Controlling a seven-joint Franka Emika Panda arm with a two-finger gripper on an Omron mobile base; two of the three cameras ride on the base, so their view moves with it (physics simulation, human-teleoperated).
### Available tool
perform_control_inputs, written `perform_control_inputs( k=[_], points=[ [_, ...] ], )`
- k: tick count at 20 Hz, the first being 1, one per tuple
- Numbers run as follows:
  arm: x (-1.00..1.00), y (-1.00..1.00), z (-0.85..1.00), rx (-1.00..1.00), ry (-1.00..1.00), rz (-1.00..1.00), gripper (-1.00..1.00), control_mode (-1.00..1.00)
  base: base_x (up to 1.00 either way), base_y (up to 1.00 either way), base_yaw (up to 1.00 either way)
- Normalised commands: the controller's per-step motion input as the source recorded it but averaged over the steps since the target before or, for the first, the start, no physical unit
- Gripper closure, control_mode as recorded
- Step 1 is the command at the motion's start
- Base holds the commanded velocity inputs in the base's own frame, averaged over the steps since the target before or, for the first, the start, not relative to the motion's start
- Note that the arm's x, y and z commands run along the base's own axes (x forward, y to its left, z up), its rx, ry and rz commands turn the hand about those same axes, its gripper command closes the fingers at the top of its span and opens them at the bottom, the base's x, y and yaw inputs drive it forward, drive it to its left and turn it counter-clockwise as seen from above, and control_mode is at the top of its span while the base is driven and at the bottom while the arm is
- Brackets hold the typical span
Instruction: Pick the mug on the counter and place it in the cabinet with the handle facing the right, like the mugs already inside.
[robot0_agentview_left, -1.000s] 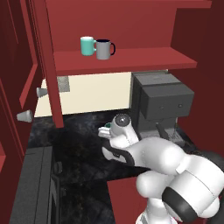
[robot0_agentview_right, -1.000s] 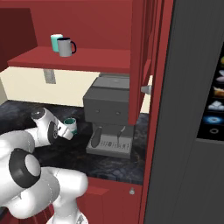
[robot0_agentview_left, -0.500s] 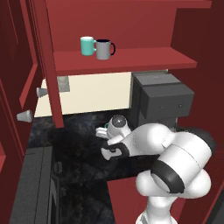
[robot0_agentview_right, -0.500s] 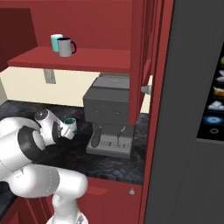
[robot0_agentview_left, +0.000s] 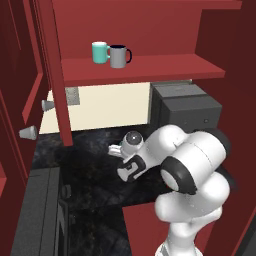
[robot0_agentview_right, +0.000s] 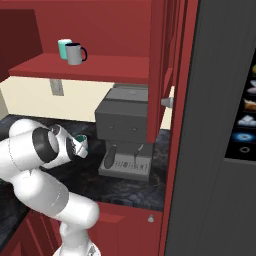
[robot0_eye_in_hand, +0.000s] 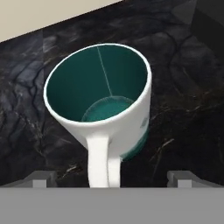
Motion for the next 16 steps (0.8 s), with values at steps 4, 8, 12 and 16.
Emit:
perform_control_inputs(
  k=[4,8,12,16],
  points=[
    [0.19,0.14,-0.16,0.00,0.00,0.00,-1.00,-1.00,0.00,0.00,0.00],
    [0.18,0.16,-0.14,0.00,0.00,0.00,-1.00,-1.00,0.00,0.00,0.00],
    [0.16,0.16,-0.12,0.00,0.00,0.00,1.00,-1.00,0.00,0.00,0.00],
    [0.03,0.12,-0.13,0.00,0.00,0.00,1.00,-1.00,0.00,0.00,0.00]
  ],
)
